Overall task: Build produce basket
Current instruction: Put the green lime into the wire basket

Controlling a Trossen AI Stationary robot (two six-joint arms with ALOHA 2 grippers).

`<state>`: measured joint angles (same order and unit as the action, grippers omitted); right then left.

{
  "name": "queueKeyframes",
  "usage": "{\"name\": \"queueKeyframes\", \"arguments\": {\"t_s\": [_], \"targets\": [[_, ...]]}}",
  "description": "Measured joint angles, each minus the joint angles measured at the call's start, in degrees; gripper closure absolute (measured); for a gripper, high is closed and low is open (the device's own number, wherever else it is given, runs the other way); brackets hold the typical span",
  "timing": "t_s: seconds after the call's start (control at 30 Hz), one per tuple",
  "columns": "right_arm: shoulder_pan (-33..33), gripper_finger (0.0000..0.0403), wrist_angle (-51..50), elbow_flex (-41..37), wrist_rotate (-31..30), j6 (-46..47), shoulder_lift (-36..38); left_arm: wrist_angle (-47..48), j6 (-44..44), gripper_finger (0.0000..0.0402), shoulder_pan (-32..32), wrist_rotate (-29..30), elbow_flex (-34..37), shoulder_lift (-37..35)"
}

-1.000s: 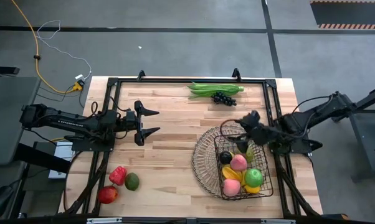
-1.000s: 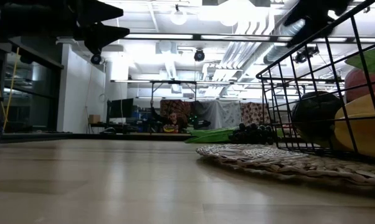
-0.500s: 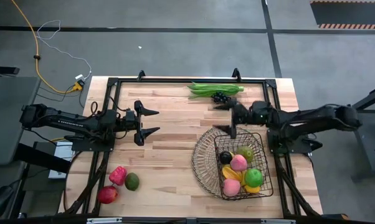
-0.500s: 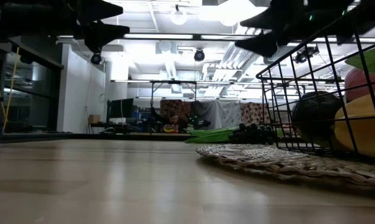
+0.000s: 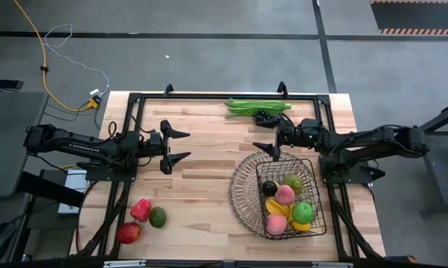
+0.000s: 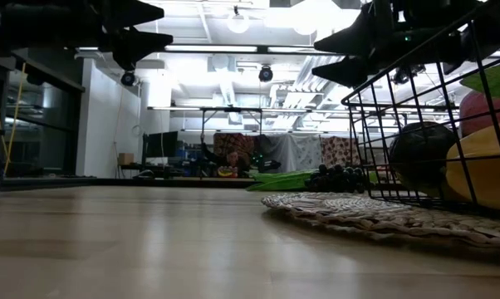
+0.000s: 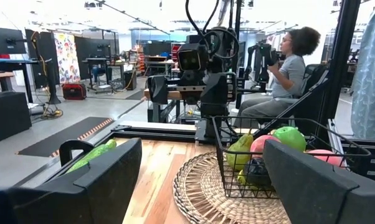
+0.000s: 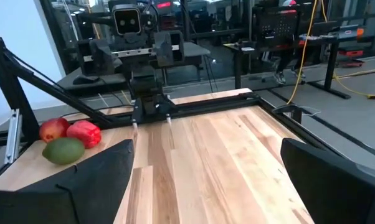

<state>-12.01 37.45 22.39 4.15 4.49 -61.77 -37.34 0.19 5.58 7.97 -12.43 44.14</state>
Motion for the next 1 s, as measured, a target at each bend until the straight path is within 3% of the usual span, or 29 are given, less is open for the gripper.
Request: {"name": "queueKeyframes", "arguments": {"t_s": [0.23,1.0], "targets": [[0.02,0.0008,-0.39,0.0,-3.25,0.0,-0.22,0.02,-0.02,0.0076,0.0,0.02,0.0,-0.02],[0.02,0.0008,0.47,0.0,-2.19,-1.54,-0.22,0.02,-0.02,0.0076,0.0,0.39,0.0,0.0]]}}
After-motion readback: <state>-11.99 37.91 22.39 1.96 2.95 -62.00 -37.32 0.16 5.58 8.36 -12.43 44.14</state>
